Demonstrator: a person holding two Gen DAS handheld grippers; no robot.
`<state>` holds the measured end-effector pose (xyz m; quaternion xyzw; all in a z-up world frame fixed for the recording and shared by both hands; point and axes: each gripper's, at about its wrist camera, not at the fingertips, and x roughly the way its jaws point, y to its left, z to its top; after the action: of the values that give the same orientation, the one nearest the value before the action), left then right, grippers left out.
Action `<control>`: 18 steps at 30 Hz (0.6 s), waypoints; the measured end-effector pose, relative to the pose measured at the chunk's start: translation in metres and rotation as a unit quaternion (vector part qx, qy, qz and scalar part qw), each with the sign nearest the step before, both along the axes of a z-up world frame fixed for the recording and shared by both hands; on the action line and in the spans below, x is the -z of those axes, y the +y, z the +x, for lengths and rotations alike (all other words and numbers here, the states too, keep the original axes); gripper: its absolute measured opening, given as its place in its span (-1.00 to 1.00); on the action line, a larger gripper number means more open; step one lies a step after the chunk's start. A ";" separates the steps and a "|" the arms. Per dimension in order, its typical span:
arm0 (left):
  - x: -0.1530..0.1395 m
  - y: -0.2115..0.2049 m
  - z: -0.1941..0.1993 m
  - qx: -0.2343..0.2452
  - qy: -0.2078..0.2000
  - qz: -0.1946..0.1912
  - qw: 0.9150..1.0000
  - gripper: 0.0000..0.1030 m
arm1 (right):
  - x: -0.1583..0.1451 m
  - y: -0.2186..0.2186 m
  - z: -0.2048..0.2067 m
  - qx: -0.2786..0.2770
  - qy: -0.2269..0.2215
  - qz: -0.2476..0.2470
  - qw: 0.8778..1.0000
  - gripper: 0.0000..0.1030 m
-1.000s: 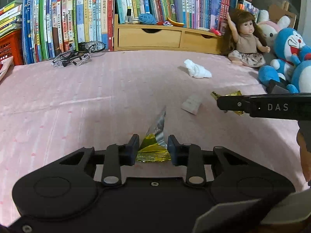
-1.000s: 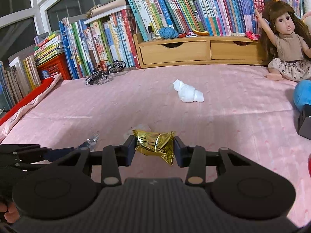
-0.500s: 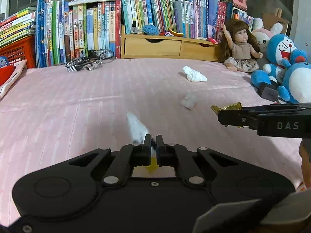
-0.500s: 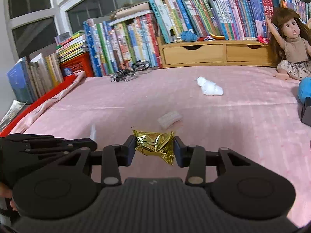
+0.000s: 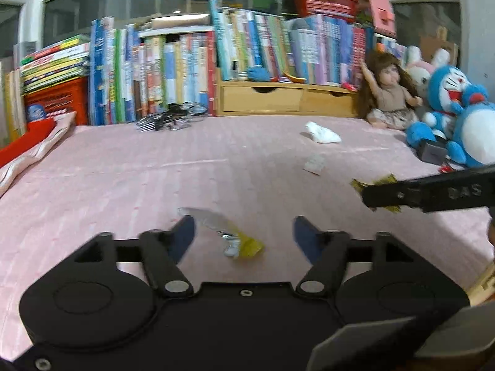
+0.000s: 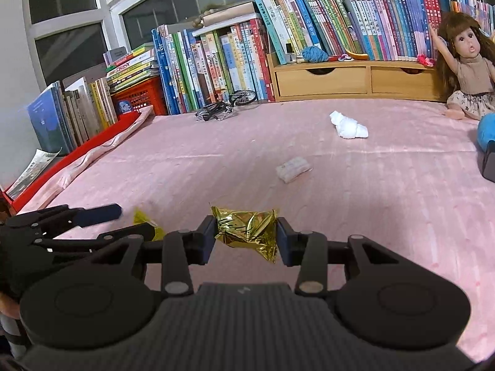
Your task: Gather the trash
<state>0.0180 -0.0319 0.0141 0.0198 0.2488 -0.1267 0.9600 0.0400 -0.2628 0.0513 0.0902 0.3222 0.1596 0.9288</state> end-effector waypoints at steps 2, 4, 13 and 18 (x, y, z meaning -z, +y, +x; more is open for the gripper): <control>0.004 0.004 0.008 -0.019 0.022 -0.011 1.000 0.44 | 0.001 0.001 -0.001 0.000 0.001 0.003 1.000 -0.09; 0.008 0.008 0.017 -0.029 0.042 -0.030 0.998 0.44 | 0.003 0.002 -0.001 -0.001 0.002 0.006 1.000 -0.09; 0.016 0.004 0.029 -0.006 0.070 -0.065 0.995 -0.93 | 0.009 0.006 -0.006 -0.009 0.009 0.016 1.000 -0.09; 0.011 -0.005 0.012 0.014 0.048 -0.042 0.998 -0.96 | 0.008 0.009 -0.016 -0.020 0.008 0.027 0.999 -0.09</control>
<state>0.0301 -0.0369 0.0035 -0.0237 0.2892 -0.1515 0.9449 0.0242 -0.2538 0.0435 0.1096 0.3270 0.1860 0.9200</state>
